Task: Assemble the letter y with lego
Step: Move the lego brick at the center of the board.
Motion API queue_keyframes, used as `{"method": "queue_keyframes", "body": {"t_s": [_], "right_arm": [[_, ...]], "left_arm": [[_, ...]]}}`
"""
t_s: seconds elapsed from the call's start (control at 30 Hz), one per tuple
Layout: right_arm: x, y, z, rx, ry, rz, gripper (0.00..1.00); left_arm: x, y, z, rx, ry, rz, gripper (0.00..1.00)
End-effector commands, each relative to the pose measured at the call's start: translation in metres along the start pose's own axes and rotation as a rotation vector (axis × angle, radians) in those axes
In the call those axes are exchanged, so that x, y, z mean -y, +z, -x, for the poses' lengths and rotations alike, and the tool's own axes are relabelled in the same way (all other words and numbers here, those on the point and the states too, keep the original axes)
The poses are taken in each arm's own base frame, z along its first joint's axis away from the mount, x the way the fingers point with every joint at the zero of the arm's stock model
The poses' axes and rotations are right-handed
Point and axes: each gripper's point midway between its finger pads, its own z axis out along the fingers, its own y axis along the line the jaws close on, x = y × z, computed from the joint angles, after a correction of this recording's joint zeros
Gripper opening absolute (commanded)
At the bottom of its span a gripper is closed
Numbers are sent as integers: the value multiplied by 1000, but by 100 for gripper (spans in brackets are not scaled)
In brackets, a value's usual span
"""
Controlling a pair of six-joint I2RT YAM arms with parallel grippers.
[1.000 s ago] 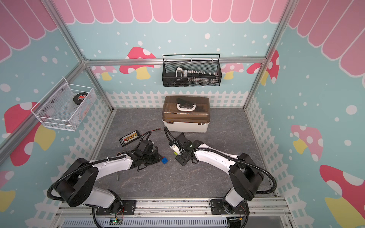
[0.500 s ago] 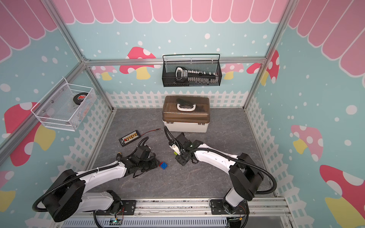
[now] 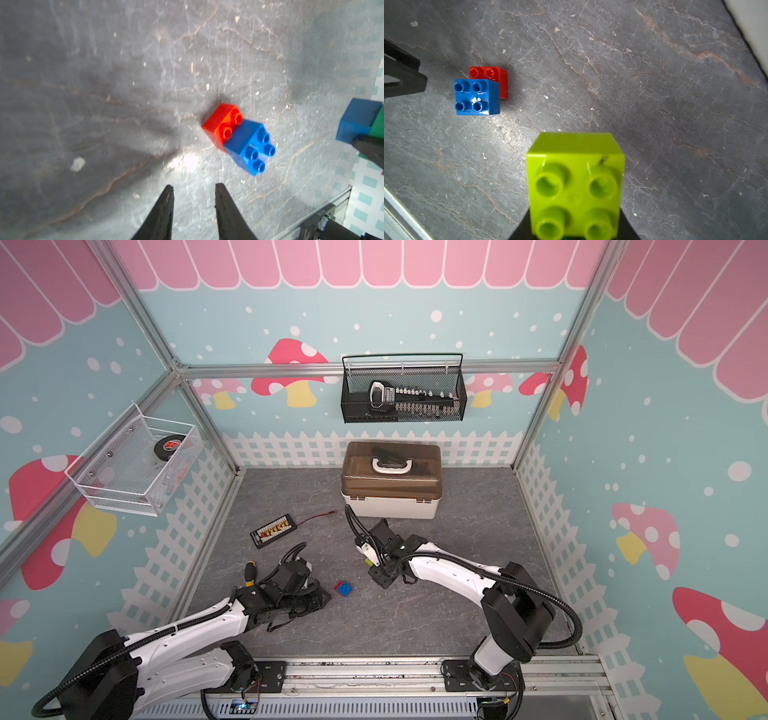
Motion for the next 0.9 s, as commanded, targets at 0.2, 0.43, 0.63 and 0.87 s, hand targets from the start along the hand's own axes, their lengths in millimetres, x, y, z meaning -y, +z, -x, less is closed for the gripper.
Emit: {"method": "queue_keyframes", "body": {"t_s": [0.2, 0.43, 0.63, 0.87], "right_arm": [[-1, 5, -4, -6, 12, 14, 30], [-2, 6, -7, -9, 16, 15, 30], [-2, 8, -8, -11, 17, 19, 30], [-2, 7, -8, -10, 19, 17, 30]], "left_arm": [[15, 10, -9, -36, -27, -32, 34], [26, 20, -8, -43, -5, -30, 33], [32, 20, -1, -12, -8, -47, 34], [44, 28, 0, -31, -2, -73, 33]]}}
